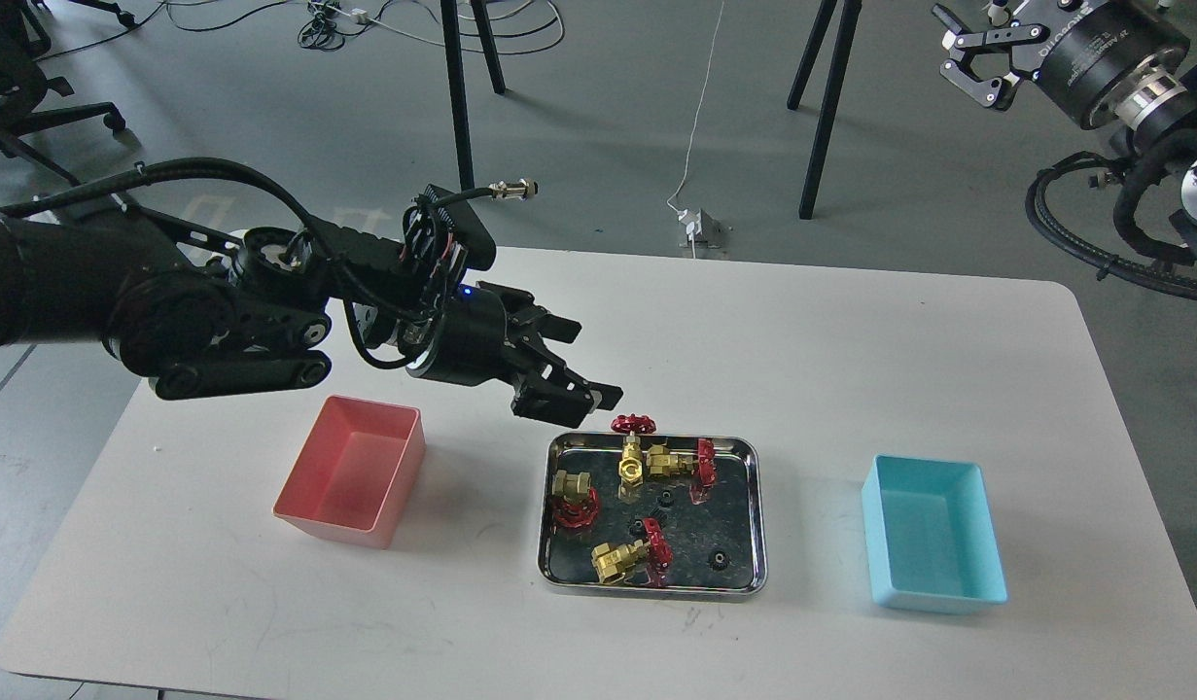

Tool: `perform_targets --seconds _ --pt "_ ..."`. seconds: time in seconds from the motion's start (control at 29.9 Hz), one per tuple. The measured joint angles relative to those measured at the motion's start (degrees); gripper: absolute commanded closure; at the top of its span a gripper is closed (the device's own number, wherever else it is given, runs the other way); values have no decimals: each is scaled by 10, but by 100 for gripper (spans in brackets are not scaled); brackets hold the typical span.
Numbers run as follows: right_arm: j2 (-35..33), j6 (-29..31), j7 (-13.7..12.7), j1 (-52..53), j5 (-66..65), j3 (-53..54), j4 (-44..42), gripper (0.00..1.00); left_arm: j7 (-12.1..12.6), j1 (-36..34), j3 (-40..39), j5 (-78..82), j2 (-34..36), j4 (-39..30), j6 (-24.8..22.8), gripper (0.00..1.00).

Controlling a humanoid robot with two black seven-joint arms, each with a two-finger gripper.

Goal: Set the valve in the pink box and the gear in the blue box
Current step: 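Lower the left gripper onto a red-handled brass valve in the tray, then close the left gripper on the valve and lift it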

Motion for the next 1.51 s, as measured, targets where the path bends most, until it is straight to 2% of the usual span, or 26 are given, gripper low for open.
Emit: perform_targets --seconds 0.23,0.57,1.14,1.51 --pt "5 0 1 6 0 0 -1 1 0 54 -8 36 -1 29 6 0" --pt "6 0 1 -1 0 -1 -1 1 0 129 -8 61 -38 98 72 0" --pt "6 0 1 -8 0 -2 -1 1 0 183 -5 75 -66 143 97 0" --pt "21 0 1 -13 -1 -2 -3 1 0 210 -4 80 -78 160 98 1"
